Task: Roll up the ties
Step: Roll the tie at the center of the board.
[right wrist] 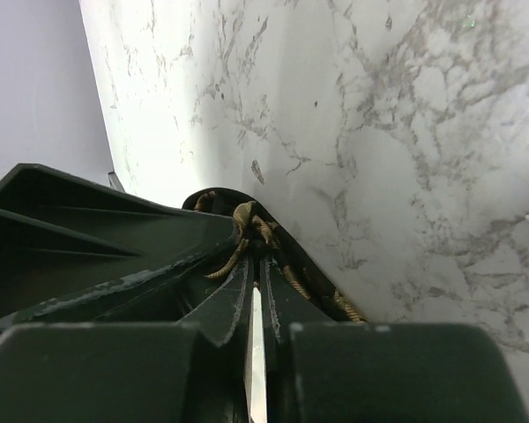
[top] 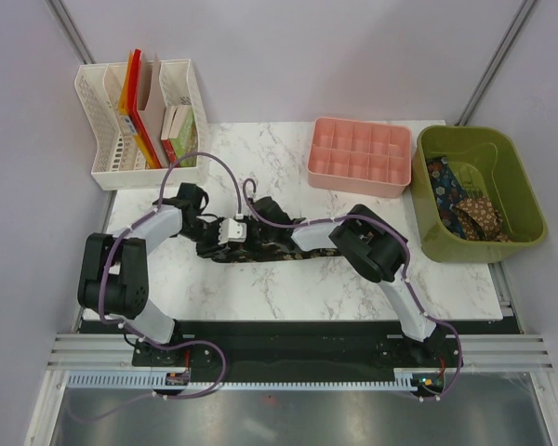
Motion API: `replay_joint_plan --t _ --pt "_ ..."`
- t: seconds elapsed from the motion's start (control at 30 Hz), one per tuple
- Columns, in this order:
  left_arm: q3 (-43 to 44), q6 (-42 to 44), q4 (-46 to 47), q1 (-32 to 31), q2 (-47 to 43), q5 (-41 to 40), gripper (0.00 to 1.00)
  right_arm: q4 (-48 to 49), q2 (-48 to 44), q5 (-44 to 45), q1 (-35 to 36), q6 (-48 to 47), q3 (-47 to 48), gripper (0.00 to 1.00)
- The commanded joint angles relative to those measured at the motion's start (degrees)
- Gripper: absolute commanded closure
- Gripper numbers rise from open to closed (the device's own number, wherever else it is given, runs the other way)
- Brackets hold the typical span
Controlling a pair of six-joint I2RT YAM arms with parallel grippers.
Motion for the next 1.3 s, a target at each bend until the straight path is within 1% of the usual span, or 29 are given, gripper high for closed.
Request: replay_joint_plan --t 0.0,0.13,0.33,0.43,0.57,0.6,0.63,0.77,0.9,1.03,1.27 --pt "-0.9 -3.7 0.2 -2.3 2.9 -3.4 0.57 3.7 0.0 -0.6 -0.4 1.1 -0.7 0.89" --pt "-0.8 -5.2 0.2 -2.5 5.5 -7.1 0.63 3.1 -0.9 -2.7 -1.1 1.4 -0.8 0.8" --pt "-1.3 -4.7 0.2 -2.5 6.6 -9.3 0.7 1.7 -4.3 -4.7 -2.6 1.3 -1.9 0.76" --pt "-1.2 -4.7 0.1 -2.5 6.9 -9.4 0.71 1.1 -6.4 -5.5 -3.5 0.7 -3.0 0.75" --pt "-1.1 -4.7 -0.1 -2.5 7.2 -9.2 0.7 4.0 -8.5 -6.0 -4.0 1.4 -5.8 0.72" --pt "-1.1 -4.7 -0.2 -2.5 6.9 -9.0 0.7 5.0 -8.6 -5.8 -3.9 2.1 -6.2 0.69" --pt "-0.9 -4.7 -0.1 -2.5 6.9 -8.9 0.69 7.2 -8.4 -5.9 -3.9 3.5 -6.5 0.64" --pt "-1.2 -4.5 -0.2 -2.5 6.3 -7.9 0.69 9.5 -6.8 -5.5 -3.2 5.5 -6.5 0.59" --pt "-1.1 -4.8 -0.3 -2.5 6.4 -7.9 0.68 10.4 -5.2 -4.4 -2.0 6.5 -6.1 0.58" --pt "-0.9 -5.0 -0.3 -2.5 6.1 -8.1 0.67 10.1 -4.0 -3.5 -1.4 7.7 -6.4 0.6" --pt "-0.8 -4.6 -0.3 -2.5 6.1 -8.3 0.67 8.9 -3.3 -2.8 -1.4 6.8 -6.5 0.62"
